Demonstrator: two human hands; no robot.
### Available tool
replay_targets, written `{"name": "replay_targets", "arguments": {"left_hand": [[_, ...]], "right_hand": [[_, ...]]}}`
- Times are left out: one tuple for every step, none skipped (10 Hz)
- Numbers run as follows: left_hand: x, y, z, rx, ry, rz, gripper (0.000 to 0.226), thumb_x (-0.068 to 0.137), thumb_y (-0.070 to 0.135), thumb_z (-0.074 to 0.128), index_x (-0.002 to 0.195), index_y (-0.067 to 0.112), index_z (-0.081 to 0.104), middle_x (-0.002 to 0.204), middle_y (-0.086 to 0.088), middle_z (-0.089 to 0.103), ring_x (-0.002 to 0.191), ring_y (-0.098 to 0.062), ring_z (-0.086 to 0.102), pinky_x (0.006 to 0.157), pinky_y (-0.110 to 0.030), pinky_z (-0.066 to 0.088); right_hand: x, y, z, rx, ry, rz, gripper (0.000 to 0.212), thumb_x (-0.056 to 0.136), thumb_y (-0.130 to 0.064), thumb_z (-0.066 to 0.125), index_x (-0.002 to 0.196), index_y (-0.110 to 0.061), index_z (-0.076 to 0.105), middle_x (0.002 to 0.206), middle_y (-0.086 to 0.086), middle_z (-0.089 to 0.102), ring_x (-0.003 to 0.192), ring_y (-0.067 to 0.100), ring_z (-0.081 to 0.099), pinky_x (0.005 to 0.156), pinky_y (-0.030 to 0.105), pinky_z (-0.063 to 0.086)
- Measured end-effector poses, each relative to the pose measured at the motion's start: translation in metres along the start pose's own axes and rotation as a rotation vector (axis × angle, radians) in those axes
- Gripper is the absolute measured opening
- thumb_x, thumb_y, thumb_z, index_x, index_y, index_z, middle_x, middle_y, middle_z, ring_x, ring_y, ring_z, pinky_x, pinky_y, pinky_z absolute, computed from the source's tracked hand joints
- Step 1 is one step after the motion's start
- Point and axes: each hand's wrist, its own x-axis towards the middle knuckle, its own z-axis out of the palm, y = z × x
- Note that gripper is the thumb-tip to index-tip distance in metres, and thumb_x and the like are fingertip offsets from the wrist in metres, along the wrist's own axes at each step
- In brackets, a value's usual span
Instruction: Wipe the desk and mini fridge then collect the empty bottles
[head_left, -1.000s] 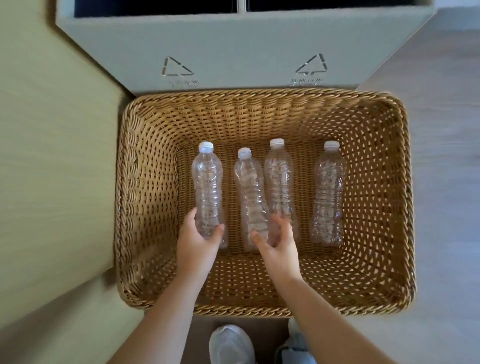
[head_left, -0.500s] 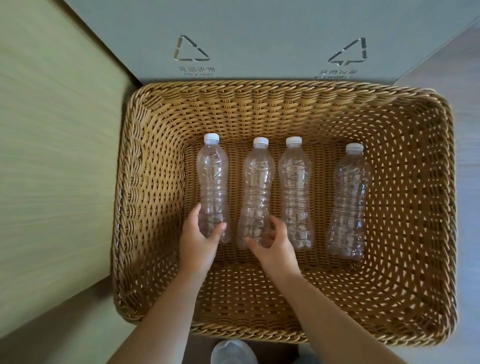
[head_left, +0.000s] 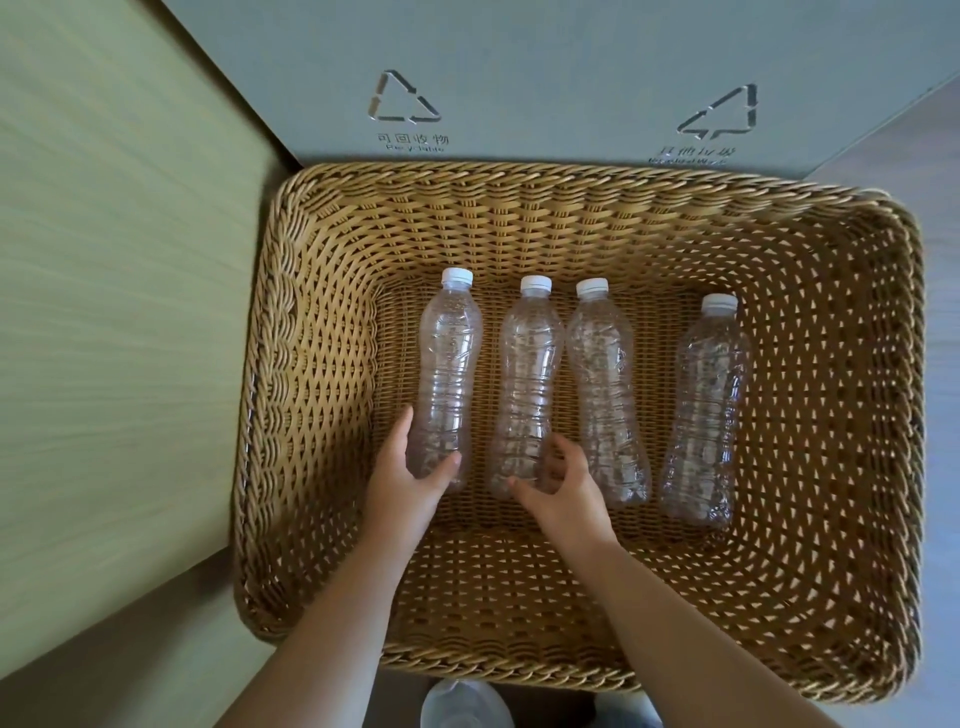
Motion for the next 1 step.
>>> {"name": "replay_targets", "arguments": {"left_hand": [[-0.0102, 0.0057, -0.0024, 0.024, 0.010, 0.010, 0.077, 0.083, 0.028, 0.065, 0.145, 0.026, 0.021, 0.151, 0.004, 0.024, 0.138, -0.017, 0.023, 0.110, -0.037, 0.023]], "right_hand": [[-0.0052, -0.0027, -0.0030, -0.002, 0.019, 0.001, 0.079, 0.082, -0.033, 0.067, 0.143, -0.024, 0.018, 0.138, 0.002, 0.043, 0.118, 0.017, 0.047, 0.091, 0.027, 0.042]]}}
